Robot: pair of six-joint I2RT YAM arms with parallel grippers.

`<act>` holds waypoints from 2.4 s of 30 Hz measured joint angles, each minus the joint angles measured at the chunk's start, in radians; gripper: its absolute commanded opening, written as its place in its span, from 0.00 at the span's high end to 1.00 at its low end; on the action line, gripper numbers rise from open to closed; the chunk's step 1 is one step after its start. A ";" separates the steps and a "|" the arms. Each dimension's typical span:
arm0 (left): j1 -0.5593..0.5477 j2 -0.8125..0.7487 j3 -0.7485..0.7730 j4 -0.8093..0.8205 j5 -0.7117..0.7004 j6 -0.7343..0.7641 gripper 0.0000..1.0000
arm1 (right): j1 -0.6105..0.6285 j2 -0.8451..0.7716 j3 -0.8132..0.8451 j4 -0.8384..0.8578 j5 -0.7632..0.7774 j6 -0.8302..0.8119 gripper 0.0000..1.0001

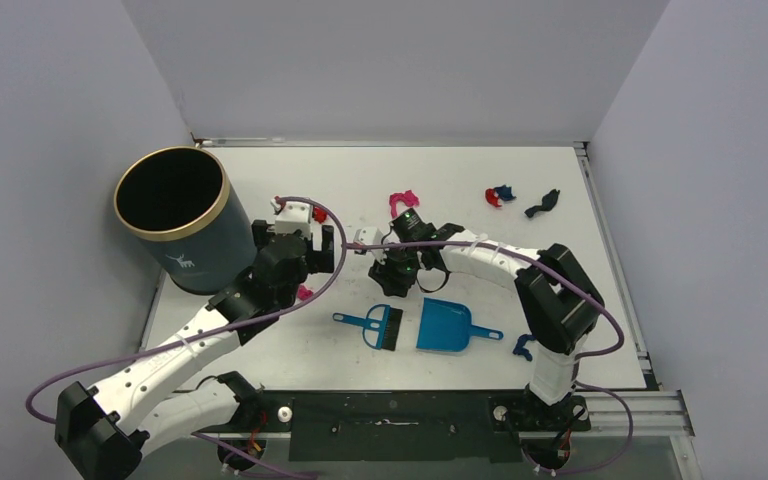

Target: Sweep away the paper scraps from the table

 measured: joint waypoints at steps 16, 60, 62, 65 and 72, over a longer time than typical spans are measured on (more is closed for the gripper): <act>0.042 -0.069 -0.005 0.003 -0.071 -0.055 0.03 | 0.056 0.072 0.058 -0.007 -0.003 0.069 0.57; 0.143 -0.099 -0.024 0.006 -0.027 -0.128 0.03 | -0.181 0.122 0.051 -0.026 -0.150 0.184 0.95; 0.143 -0.096 -0.024 0.008 -0.013 -0.128 0.00 | -0.216 0.112 0.035 -0.007 -0.172 0.209 0.95; 0.143 -0.080 -0.024 0.023 0.038 -0.124 0.03 | -0.245 0.084 0.000 0.016 -0.211 0.247 0.95; 0.143 -0.013 -0.035 0.084 0.291 -0.124 0.06 | -0.312 -0.013 -0.077 0.110 -0.269 0.350 0.95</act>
